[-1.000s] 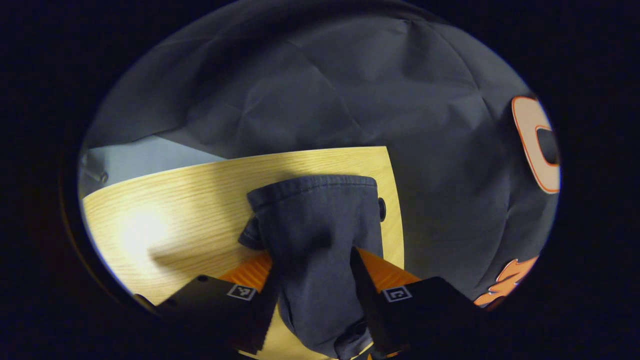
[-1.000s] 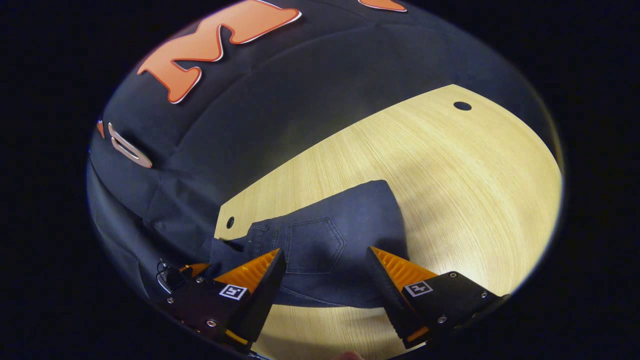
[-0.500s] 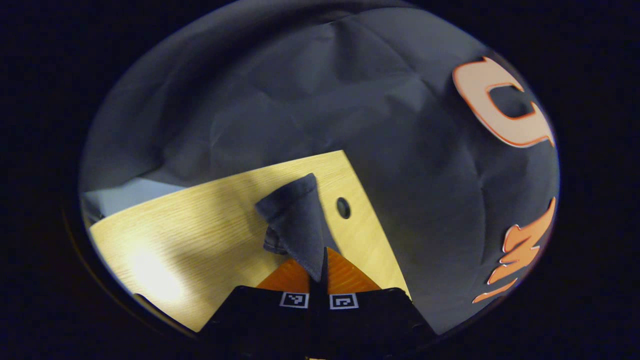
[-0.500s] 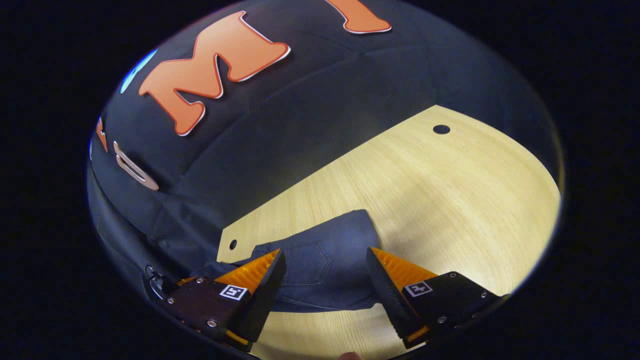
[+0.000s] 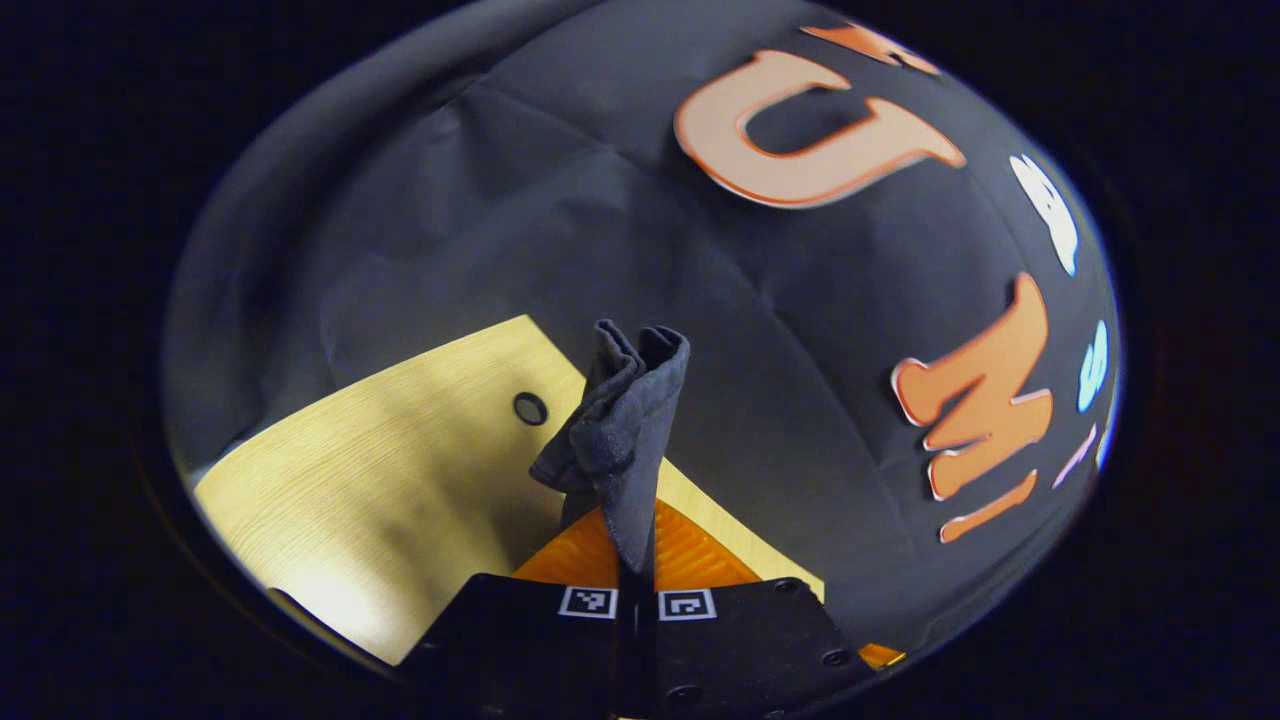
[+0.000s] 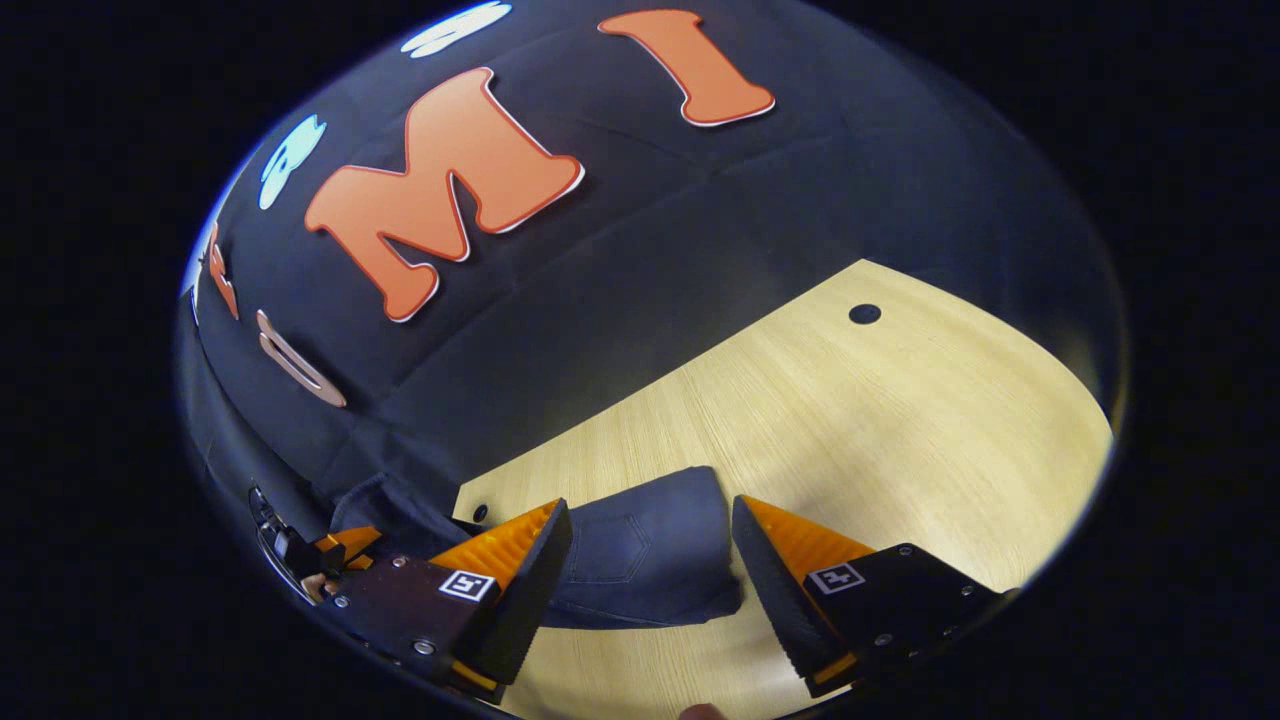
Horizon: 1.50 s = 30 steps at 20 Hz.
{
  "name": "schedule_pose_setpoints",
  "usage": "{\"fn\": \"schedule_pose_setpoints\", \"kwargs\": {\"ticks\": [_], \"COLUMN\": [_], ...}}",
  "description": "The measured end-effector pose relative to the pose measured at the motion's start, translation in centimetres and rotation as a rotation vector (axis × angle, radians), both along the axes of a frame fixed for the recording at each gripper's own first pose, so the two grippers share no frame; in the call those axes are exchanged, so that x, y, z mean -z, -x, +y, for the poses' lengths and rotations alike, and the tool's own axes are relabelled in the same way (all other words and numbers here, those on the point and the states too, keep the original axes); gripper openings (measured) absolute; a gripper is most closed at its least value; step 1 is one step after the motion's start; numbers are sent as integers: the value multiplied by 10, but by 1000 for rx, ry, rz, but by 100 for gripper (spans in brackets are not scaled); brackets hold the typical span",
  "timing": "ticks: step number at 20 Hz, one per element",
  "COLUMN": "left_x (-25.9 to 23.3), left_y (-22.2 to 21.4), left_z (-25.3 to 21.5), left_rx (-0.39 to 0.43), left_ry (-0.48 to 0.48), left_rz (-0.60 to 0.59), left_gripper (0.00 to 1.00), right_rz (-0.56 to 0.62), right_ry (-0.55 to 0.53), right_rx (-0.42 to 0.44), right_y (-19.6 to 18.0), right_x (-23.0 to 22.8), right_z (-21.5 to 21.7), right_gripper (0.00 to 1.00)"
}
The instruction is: Grasp the waist and the cuffs of the jeans and fold them to make the two legs overlap; first hold the waist and fold one-third of the jeans toward the cuffs, then hold the cuffs and fold the remaining one-third in the same direction to finish folding.
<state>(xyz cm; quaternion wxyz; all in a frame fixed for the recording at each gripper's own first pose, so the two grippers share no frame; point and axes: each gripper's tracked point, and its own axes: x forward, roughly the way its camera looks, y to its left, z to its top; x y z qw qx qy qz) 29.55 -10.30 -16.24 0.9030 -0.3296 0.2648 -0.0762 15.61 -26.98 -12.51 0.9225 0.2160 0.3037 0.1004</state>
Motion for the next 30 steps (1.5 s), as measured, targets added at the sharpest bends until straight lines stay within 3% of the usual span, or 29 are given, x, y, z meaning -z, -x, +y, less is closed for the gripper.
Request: {"fn": "schedule_pose_setpoints", "kwargs": {"ticks": [7, 11, 14, 17, 22, 25, 27, 29, 30], "left_x": [-1, 46, 101, 140, 163, 182, 181, 176, 171], "left_y": [42, 71, 88, 109, 126, 143, 168, 179, 188], "left_z": [-147, -234, -287, -315, -330, -346, -364, -373, -380], "left_rx": [175, 273, 345, 388, 378, 438, 501, 507, 522], "left_ry": [-75, -160, -293, -472, -710, -753, -670, -652, -592], "left_rz": [7, 68, 123, 152, 158, 179, 220, 191, 189], "left_gripper": [1, 1, 1, 1, 1, 5, 52, 100, 100], "right_rz": [-23, -13, -2, 26, 71, 72, 73, 71, 74], "right_ry": [-40, -36, -43, -28, -12, 3, 8, 16, 16], "right_rx": [17, 45, 61, 50, -3, -33, -53, -66, -72], "right_y": [-6, -10, -11, -4, 13, 21, 25, 26, 29], "right_x": [-18, -14, -9, 4, 17, 18, 17, 17, 17], "right_z": [-61, -103, -125, -138, -141, -145, -146, -149, -150], "right_gripper": [98, 98, 98, 98, 98, 98, 98, 98, 98]}}
